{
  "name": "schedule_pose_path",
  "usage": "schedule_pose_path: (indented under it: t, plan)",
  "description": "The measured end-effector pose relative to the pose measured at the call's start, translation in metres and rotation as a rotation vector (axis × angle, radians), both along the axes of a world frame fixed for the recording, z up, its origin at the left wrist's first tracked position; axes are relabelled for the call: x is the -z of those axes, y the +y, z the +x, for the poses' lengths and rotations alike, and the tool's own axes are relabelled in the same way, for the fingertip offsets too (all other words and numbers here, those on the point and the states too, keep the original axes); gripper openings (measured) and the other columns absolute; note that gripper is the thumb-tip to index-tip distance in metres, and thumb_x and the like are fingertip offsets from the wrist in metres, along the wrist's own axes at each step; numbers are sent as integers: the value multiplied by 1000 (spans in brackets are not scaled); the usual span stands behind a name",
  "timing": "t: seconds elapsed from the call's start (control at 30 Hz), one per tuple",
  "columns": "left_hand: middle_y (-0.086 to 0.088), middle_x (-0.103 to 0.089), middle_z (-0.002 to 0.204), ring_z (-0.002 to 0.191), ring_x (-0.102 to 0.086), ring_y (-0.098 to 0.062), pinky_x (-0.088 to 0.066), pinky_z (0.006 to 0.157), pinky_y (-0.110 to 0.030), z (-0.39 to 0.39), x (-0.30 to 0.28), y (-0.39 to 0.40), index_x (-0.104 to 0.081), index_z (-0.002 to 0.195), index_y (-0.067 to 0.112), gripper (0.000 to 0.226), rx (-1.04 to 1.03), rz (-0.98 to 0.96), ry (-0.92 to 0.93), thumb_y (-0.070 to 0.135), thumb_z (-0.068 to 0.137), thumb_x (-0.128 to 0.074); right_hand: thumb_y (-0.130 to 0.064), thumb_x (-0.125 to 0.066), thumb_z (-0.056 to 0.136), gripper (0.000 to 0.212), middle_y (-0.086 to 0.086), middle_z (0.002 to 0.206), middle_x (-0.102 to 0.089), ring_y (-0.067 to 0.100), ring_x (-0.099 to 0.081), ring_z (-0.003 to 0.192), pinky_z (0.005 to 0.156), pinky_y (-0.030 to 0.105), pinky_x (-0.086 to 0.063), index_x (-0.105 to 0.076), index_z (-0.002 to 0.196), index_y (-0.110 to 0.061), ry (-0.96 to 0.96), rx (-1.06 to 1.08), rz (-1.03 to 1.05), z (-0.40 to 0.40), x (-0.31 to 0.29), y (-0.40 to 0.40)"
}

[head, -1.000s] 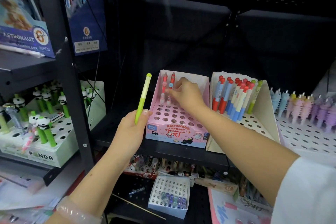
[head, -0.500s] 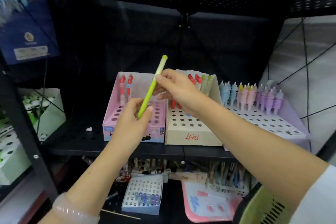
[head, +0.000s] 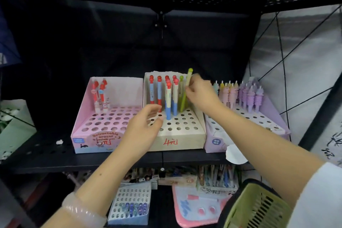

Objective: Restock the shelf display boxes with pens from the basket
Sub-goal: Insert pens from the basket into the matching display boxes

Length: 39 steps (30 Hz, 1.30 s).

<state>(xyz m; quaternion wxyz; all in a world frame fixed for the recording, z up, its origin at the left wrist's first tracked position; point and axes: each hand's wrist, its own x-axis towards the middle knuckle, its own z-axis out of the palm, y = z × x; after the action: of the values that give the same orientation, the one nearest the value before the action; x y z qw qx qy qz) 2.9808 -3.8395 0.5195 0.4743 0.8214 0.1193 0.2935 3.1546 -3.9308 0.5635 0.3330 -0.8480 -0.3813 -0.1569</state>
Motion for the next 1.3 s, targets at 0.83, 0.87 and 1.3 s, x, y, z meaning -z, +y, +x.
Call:
schedule_pose_path:
  t: [0.83,0.87,1.3]
  plan:
    - [18,-50,105,101,-46,3,-34,76,-3,-2,148,-175,-57,118,22,25,507,253,298,18,97,-44,-10,-49,92,20,11,84,-68,23,-65,82,71,31,-47,-63,98,2,581,47,-622,-64,223,-257]
    - [18,-48,108,102,-44,3,-33,76,-8,-3,154,-175,-56,121,22,27,511,295,328,19,97,-43,-11,-48,93,22,19,91,-66,32,-63,91,74,36,-47,-60,100,6,624,63,-708,-61,247,-264]
    - [18,-57,103,95,-42,28,-27,81,5,-6,166,-176,-63,108,20,21,491,227,274,15,95,-48,-33,-52,94,57,14,141,-35,31,-32,131,107,42,-30,-30,140,-8,473,353,-1049,-65,367,-264]
